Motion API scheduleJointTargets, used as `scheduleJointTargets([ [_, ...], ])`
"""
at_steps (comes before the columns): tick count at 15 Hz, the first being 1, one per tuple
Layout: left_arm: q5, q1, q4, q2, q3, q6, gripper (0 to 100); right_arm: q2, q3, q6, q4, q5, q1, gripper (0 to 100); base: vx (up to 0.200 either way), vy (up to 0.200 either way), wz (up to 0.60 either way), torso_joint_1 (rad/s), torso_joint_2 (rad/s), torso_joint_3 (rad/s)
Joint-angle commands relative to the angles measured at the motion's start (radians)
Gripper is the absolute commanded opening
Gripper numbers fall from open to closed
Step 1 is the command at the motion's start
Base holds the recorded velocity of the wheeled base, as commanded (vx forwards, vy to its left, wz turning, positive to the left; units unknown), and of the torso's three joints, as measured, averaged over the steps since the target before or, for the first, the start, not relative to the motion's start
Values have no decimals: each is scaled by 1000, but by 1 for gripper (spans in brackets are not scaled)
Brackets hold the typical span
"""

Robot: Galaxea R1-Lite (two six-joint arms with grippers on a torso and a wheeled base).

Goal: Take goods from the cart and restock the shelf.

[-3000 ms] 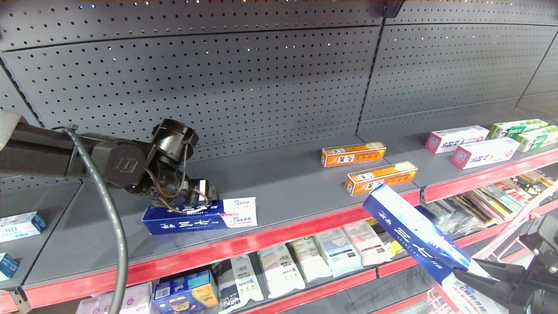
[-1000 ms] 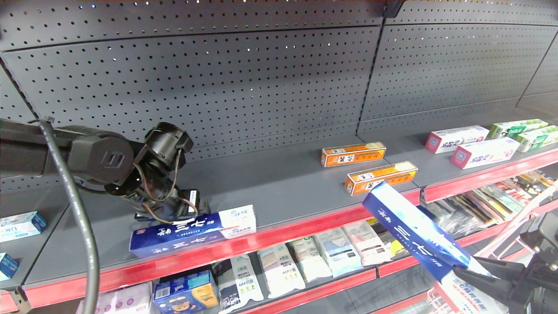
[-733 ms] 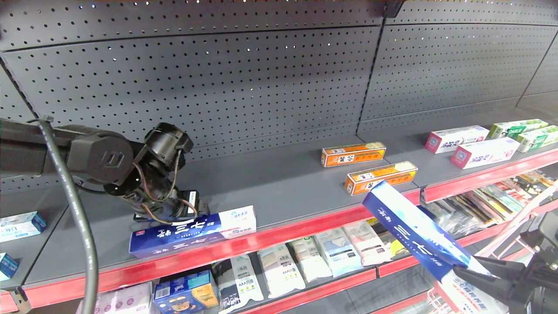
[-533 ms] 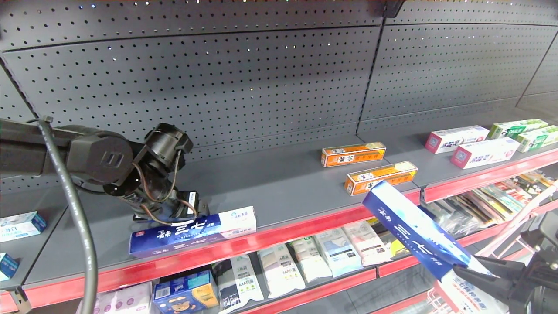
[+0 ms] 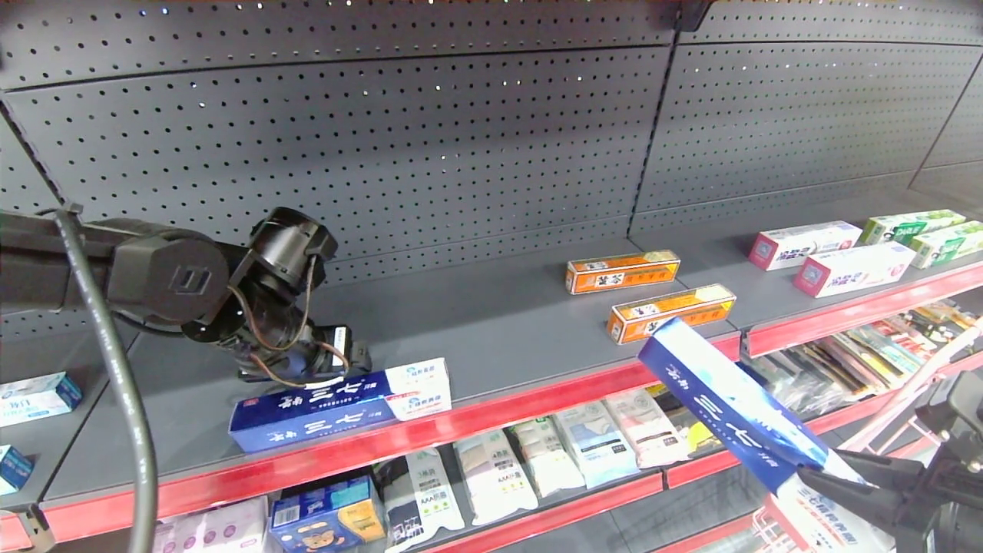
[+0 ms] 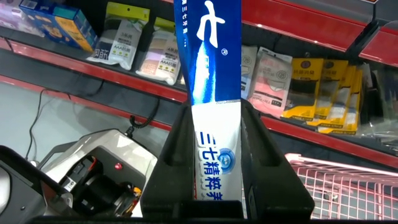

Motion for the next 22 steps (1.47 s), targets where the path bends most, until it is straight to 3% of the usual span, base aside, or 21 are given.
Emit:
scheduleJointTargets([
  [1, 0, 2, -26, -6, 4, -1, 100, 3, -2, -1, -1, 2, 0, 0, 0, 0, 0, 0, 0, 0],
  [6, 3, 0, -43, -84, 7, -1, 100, 5, 3, 0, -1, 0, -1, 0, 0, 0, 0, 0, 0, 0],
  [9, 3, -15, -60, -168, 108, 1, 100, 8, -3, 0, -5, 0, -4, 0, 0, 0, 0, 0, 0, 0],
  [13, 26, -50, -298, -227, 340, 4, 100, 3, -46, 0, -1, -1, -3, 0, 0, 0, 0, 0, 0, 0],
  [15, 31, -70, -361, -259, 386, 6, 100, 3, -57, 0, 1, -1, -4, 0, 0, 0, 0, 0, 0, 0],
  [22, 67, -126, -364, -463, 486, 6, 100, 14, -35, 0, 1, -9, -20, 0, 0, 0, 0, 0, 0, 0],
])
